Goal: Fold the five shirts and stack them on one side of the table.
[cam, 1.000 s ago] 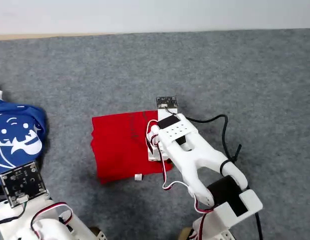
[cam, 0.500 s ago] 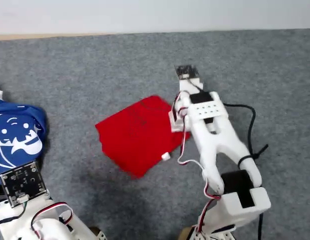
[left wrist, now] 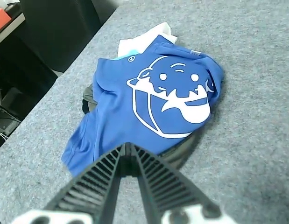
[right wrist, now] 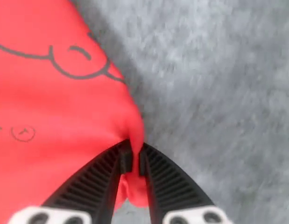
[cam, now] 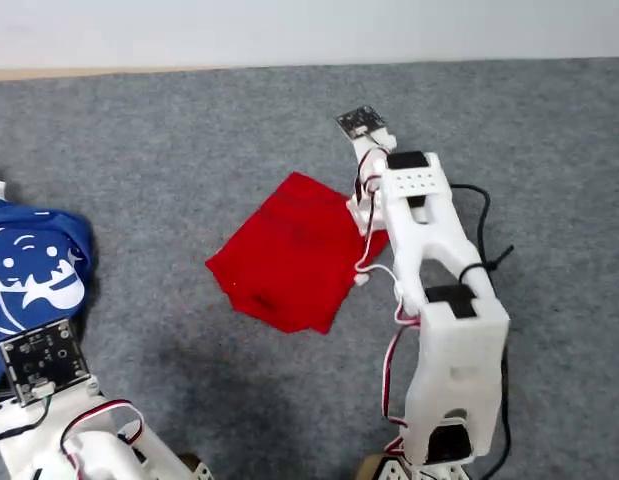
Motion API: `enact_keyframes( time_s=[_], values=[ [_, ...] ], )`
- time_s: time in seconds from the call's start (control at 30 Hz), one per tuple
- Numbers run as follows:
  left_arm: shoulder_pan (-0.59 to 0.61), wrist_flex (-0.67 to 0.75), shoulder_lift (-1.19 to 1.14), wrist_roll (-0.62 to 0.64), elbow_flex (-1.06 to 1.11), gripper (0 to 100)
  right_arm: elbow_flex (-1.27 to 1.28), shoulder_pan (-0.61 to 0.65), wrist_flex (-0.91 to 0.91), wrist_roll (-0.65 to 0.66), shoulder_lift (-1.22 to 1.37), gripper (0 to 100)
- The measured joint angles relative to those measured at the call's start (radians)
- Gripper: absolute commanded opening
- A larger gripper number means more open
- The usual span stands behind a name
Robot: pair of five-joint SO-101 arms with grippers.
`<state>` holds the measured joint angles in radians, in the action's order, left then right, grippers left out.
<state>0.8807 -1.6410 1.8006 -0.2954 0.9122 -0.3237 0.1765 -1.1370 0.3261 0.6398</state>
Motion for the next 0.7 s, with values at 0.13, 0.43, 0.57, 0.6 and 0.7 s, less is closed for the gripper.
enact_keyframes(
  time_s=[0.13, 0.43, 0.57, 0.6, 0.7],
  values=[
    [0.000, 0.000, 0.000, 0.000, 0.006, 0, -0.167, 0.002, -0.080, 0.021, 0.094, 1.7],
    [0.000, 0.000, 0.000, 0.000, 0.006, 0, -0.275, 0.054, -0.324, -0.028, 0.109, 19.5],
    [-0.002, 0.000, 0.000, 0.000, 0.006, 0, -0.276, 0.074, -0.414, -0.055, 0.046, 15.2],
    [-0.002, 0.000, 0.000, 0.000, 0.008, 0, -0.276, 0.086, -0.445, -0.058, 0.023, 13.1],
    [-0.002, 0.000, 0.000, 0.000, 0.026, 0, -0.276, 0.126, -0.532, -0.058, -0.031, 7.6]
  ],
)
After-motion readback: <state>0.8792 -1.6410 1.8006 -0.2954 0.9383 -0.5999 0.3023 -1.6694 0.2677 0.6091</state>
